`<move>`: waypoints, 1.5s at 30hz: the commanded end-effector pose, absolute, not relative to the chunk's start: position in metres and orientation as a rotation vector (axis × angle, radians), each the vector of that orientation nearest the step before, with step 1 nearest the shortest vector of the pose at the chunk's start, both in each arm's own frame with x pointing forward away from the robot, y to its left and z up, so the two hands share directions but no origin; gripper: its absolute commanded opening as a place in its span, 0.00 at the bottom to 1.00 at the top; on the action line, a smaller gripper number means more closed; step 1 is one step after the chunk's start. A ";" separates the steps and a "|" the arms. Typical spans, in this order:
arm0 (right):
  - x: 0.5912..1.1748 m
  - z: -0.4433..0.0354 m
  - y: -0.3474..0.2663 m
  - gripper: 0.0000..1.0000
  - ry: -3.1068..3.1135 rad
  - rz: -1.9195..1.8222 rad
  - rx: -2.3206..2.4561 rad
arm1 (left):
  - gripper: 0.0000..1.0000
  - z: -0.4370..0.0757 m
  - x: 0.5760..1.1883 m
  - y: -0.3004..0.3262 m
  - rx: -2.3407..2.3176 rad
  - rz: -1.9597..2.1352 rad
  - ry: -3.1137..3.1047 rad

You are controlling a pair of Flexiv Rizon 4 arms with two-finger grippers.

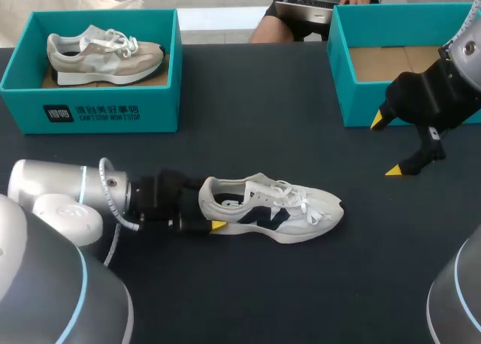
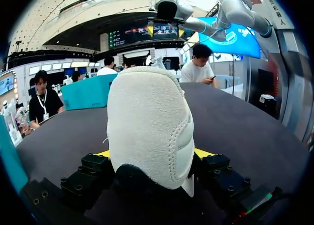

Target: Take the shoe out of the shoebox, open the shoe tongue, remove and reinsert the insole, then place the shoe into the shoebox

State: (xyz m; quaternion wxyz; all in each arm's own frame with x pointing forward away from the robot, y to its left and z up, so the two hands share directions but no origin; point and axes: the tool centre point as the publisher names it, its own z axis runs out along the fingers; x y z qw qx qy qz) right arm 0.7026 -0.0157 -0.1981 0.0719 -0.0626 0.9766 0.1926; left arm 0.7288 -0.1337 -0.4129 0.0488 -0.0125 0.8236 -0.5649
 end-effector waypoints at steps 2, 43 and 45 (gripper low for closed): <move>0.703 -0.199 -0.015 1.00 2.936 0.577 -0.189 | 0.00 -0.417 0.725 -0.136 -0.068 -1.707 2.530; 0.716 -0.196 0.043 1.00 2.447 0.800 0.911 | 0.00 -0.417 0.716 -0.130 -0.154 -1.728 2.541; 0.719 -0.202 0.055 1.00 2.412 0.826 0.978 | 0.00 -0.417 0.716 -0.130 -0.154 -1.728 2.541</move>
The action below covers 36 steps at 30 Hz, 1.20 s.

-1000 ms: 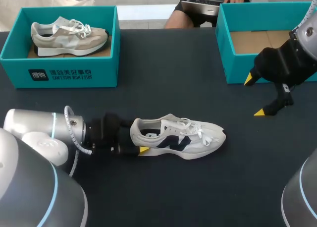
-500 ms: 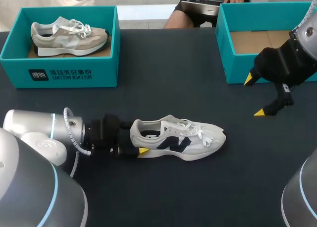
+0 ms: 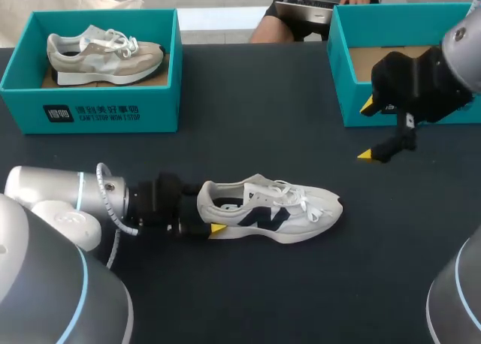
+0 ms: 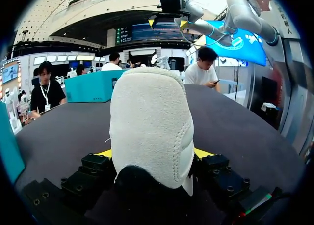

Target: Take the shoe out of the shoebox, open the shoe tongue, remove and reinsert the insole, then place the shoe into the shoebox

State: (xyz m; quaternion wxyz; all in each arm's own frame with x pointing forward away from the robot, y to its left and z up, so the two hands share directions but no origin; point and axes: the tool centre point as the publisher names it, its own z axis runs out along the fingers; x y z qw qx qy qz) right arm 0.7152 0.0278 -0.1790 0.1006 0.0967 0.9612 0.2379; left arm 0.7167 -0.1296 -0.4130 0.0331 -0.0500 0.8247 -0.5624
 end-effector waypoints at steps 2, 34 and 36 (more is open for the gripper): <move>0.724 -0.206 0.066 1.00 2.417 0.850 0.996 | 0.00 -0.417 0.716 -0.130 -0.154 -1.728 2.541; 0.767 -0.224 0.132 1.00 2.480 0.497 1.305 | 0.00 -0.417 0.716 -0.130 -0.154 -1.728 2.541; 0.767 -0.229 0.140 1.00 2.484 0.442 1.350 | 0.00 -0.417 0.716 -0.130 -0.154 -1.728 2.541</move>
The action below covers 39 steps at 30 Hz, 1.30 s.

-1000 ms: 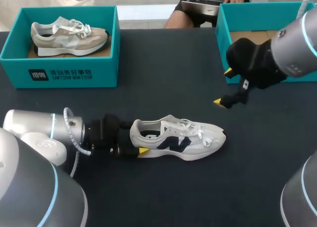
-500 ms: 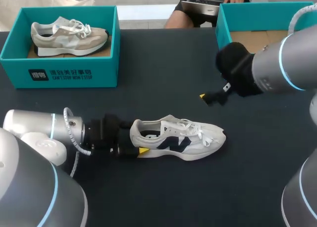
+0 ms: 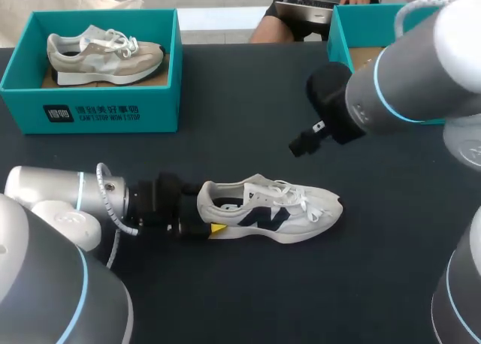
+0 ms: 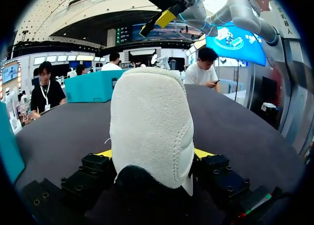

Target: Take the shoe out of the shoebox, open the shoe tongue, remove and reinsert the insole, then place the shoe into the shoebox

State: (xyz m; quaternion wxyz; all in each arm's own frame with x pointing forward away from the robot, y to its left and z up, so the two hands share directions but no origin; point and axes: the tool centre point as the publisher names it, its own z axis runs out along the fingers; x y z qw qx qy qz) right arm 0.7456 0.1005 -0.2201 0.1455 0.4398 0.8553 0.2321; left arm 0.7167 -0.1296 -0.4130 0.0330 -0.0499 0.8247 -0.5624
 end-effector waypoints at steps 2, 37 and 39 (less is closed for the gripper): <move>0.769 -0.233 0.150 1.00 2.496 0.404 1.373 | 0.00 -0.417 0.716 -0.130 -0.154 -1.728 2.541; 0.752 -0.267 0.193 1.00 2.215 0.224 1.918 | 0.00 -0.417 0.716 -0.130 -0.154 -1.728 2.541; 0.747 -0.271 0.194 1.00 2.170 0.193 1.958 | 0.00 -0.417 0.716 -0.130 -0.154 -1.728 2.541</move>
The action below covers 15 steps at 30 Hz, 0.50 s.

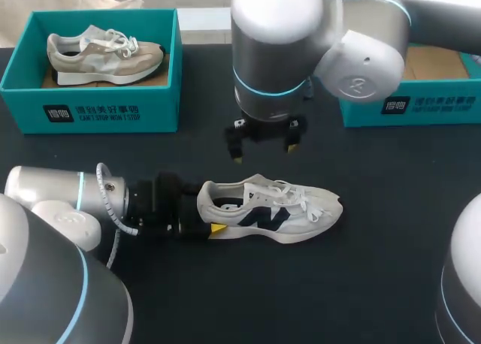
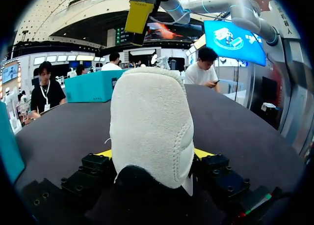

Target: Take the shoe out of the shoebox, open the shoe tongue, remove and reinsert the insole, then place the shoe into the shoebox

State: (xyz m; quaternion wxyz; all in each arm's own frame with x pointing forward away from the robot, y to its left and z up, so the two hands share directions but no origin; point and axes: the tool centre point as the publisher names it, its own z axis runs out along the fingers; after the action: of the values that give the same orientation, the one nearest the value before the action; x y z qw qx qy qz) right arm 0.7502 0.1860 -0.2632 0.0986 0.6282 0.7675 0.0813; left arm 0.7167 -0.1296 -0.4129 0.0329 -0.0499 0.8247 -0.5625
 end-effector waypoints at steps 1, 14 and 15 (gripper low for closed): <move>0.744 -0.273 0.194 1.00 2.125 0.204 1.998 | 0.00 -0.417 0.716 -0.130 -0.154 -1.728 2.541; 0.716 -0.314 0.214 1.00 2.014 0.110 2.160 | 0.00 -0.417 0.716 -0.130 -0.154 -1.728 2.541; 0.715 -0.316 0.216 1.00 2.016 0.105 2.163 | 0.00 -0.417 0.716 -0.130 -0.154 -1.728 2.541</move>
State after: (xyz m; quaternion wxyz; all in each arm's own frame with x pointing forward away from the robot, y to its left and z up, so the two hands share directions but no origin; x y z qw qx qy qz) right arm 0.7170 0.2019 -0.3015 0.0839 0.7198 0.6879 0.0402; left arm 0.7167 -0.1297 -0.4130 0.0329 -0.0499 0.8246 -0.5625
